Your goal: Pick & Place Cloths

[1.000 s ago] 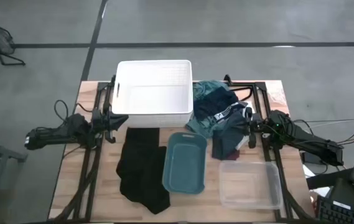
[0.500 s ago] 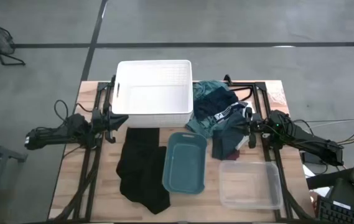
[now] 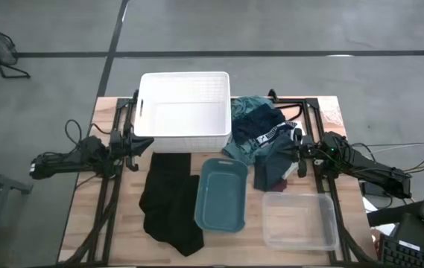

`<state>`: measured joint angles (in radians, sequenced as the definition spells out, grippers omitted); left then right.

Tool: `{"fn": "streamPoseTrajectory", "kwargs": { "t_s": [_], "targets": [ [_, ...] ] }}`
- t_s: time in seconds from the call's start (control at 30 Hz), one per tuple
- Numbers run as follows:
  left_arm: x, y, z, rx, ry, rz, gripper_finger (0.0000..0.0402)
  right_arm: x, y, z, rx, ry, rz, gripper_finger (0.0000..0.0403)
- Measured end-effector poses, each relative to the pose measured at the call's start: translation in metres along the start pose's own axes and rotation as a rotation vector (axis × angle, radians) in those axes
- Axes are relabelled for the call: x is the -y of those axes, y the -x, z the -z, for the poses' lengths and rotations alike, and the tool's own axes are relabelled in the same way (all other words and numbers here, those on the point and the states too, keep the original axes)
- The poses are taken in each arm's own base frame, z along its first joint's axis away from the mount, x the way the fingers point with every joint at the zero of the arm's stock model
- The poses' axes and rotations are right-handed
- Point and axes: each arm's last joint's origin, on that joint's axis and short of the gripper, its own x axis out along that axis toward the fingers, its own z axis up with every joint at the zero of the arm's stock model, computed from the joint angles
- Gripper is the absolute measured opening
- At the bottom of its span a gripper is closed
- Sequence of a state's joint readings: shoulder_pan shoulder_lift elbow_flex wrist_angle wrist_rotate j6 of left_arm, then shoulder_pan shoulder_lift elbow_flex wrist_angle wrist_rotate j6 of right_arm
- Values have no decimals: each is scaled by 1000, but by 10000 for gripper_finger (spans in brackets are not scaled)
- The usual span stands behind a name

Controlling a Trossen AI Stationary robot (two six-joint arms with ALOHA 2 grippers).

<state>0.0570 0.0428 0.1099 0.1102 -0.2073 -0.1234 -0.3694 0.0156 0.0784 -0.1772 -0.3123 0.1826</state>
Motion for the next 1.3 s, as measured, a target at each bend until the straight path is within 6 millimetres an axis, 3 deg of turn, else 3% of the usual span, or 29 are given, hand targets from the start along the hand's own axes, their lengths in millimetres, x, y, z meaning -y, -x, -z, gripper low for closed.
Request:
{"fn": "streamPoseTrajectory", "kwargs": {
  "t_s": [0.13, 0.3, 0.47, 0.67, 0.83, 1.07, 1.3],
  "targets": [
    [0, 0, 0, 0, 0, 0, 23, -1, 0, -4, 38, -52, -11, 8],
    [0, 0, 0, 0, 0, 0, 23, -5, 5, -31, 330, -484, -69, 8],
    [0, 0, 0, 1, 0, 0, 23, -4, 13, -47, 590, -726, -57, 8],
    [0, 0, 0, 0, 0, 0, 23, 3, 16, -48, 733, -660, 208, 8],
    [0, 0, 0, 0, 0, 0, 23, 2, 20, -53, 840, -784, 158, 8],
    [0, 0, 0, 0, 0, 0, 23, 4, 27, -57, 1024, -871, 255, 8],
    [0, 0, 0, 0, 0, 0, 23, 5, 21, -59, 971, -949, 193, 8]
  ]
}}
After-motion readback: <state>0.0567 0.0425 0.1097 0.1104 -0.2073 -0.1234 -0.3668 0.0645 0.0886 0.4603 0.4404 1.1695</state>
